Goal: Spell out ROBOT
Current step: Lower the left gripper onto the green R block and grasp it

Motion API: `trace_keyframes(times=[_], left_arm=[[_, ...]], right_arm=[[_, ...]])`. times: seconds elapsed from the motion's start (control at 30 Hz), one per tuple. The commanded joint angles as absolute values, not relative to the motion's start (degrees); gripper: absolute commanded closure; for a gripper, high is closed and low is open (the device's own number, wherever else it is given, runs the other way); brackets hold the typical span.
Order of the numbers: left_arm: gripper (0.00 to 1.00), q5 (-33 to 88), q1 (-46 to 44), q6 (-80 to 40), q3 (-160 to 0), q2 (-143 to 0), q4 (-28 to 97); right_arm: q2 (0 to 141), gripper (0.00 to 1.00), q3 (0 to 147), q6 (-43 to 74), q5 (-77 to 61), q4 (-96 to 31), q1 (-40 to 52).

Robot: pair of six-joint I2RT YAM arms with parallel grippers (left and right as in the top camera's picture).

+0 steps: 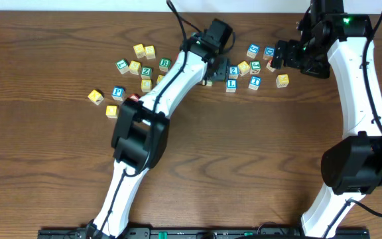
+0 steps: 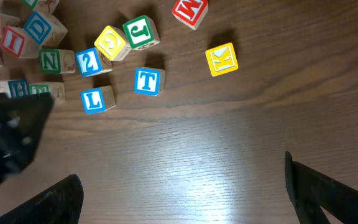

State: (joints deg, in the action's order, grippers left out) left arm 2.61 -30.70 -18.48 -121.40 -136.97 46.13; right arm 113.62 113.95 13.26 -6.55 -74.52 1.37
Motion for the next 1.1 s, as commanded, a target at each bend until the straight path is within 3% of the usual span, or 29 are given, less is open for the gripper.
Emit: trace_keyframes(times=[0.0, 0.63, 0.77, 1.07], left_arm=[[0.31, -0.16, -30.57, -19.25, -122.5, -138.5, 45.89], [0.45, -1.19, -30.61, -19.18, -121.69, -142.15, 44.45], [0.57, -2.66, -30.63, -19.18, -121.08, -142.15, 44.45], [0.71, -2.66, -30.57, -19.18, -121.1, -142.08, 43.99]], right_arm=[[113.58, 0.01, 114.58, 13.65, -5.89, -74.65, 1.58], [113.58, 0.01, 114.58, 13.63, -5.89, -75.26, 1.58], [113.58, 0.01, 114.58, 13.17, -5.85, -75.53, 1.58], [113.58, 0.01, 114.58, 13.19, -5.37, -75.44, 1.58]])
